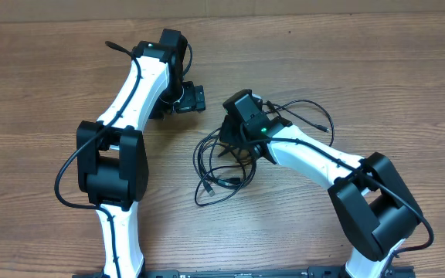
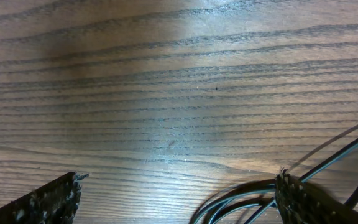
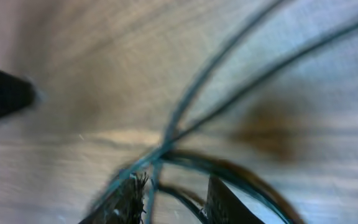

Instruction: Untangle cables

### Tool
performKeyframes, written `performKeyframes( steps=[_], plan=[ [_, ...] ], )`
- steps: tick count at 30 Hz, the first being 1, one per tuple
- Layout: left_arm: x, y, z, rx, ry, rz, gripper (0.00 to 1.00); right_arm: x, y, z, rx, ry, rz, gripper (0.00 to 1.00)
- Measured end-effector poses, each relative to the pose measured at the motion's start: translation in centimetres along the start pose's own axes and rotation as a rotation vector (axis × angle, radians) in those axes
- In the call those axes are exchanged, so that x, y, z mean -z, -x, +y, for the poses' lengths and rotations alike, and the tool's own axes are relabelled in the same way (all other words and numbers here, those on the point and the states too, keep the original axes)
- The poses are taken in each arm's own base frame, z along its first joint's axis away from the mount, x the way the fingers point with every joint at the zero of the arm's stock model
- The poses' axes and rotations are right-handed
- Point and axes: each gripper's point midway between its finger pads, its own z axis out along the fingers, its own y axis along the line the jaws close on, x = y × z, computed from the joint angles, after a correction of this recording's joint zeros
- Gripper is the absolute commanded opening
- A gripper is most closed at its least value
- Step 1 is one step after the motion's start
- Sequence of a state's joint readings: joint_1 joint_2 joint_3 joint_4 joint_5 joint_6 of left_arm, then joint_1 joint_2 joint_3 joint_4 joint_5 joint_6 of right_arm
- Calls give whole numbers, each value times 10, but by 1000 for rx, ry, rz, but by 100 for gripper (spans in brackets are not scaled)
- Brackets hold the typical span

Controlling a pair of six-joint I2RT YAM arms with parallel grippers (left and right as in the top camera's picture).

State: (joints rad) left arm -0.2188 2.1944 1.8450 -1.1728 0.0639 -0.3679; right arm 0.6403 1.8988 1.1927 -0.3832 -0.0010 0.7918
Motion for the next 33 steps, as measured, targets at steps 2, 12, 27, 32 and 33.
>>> performKeyframes(
  steps=[2,12,27,32,33],
  plan=[
    [0,0,0,0,0,0,99,0,-8,-5,-1,-15,39,32],
    [0,0,0,0,0,0,100,0,-8,4,2,23,43,25],
    [0,0,0,0,0,0,99,-28,-2,10,-81,43,-17,26],
    [0,0,0,0,0,0,100,-34,7,6,-86,24,-71,26],
    [0,0,0,0,0,0,100,-35,9,5,-86,20,-79,26]
  ],
)
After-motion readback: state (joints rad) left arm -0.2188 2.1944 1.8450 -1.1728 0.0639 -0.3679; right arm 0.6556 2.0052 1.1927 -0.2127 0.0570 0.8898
